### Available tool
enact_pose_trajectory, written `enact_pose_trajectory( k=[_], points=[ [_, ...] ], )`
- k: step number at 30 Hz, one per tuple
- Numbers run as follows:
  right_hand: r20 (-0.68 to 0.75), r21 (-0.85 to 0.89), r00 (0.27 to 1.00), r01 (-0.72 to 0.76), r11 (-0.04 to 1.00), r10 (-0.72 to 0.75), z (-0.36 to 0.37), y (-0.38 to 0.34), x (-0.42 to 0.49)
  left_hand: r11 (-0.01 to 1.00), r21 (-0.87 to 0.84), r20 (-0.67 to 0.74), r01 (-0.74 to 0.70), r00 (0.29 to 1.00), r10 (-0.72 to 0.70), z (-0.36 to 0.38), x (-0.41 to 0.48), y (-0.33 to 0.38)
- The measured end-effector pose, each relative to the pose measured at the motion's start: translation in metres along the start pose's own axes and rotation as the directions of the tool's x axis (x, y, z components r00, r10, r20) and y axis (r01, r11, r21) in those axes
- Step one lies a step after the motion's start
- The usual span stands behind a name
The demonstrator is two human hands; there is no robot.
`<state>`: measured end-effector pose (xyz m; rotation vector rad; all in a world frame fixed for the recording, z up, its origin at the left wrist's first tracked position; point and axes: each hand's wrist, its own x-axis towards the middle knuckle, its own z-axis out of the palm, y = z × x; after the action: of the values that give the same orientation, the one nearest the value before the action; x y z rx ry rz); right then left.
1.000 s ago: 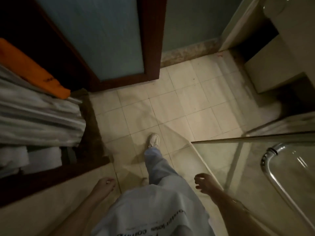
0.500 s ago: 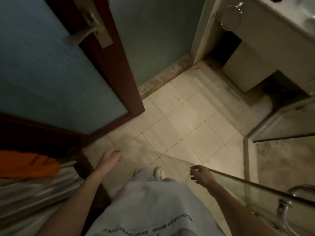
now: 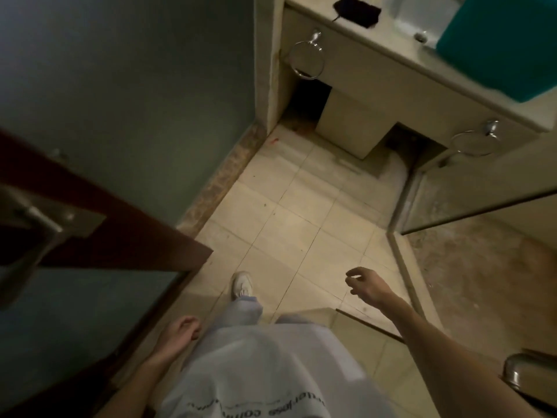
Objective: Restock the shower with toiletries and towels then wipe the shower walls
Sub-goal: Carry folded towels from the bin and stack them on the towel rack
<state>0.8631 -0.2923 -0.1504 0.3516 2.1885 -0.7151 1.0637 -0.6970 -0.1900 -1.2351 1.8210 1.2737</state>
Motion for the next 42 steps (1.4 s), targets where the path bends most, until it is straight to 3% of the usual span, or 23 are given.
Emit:
enact_pose_trajectory(
  k=[6,11,19,27,32,39,42],
  points=[
    [-0.104,0.146,0.993,-0.046,0.988,0.062,-0.045,-0.020,0.012,0.973,0.230,0.074,0.021,0.996,-0.039,-0.027,0.047,0.049],
    [-0.169,0.322,0.976,-0.075,0.944,0.135,-0.075,-0.023,0.035,0.927,0.364,0.147,-0.087,0.989,0.035,-0.014,0.076,0.137],
    [-0.046,0.462,0.942,-0.276,0.843,0.334,-0.080,0.030,0.098,0.897,0.425,0.202,-0.123,0.979,0.039,0.049,0.123,0.308],
    [0.077,0.627,0.905,-0.370,0.686,0.418,-0.124,0.036,0.145,0.866,0.382,0.283,-0.321,0.933,0.221,0.148,0.117,0.511],
    [0.079,0.660,0.914,-0.348,0.666,0.398,-0.169,0.025,0.177,0.820,0.396,0.361,-0.413,0.891,0.275,0.203,0.124,0.596],
    [0.010,0.731,0.899,-0.305,0.611,0.437,-0.260,0.010,0.226,0.837,0.443,0.304,-0.320,0.932,0.195,0.239,0.177,0.653],
    [-0.109,0.776,0.888,-0.205,0.597,0.447,-0.316,-0.010,0.248,0.841,0.455,0.290,-0.292,0.942,0.170,0.244,0.192,0.684]
  ],
)
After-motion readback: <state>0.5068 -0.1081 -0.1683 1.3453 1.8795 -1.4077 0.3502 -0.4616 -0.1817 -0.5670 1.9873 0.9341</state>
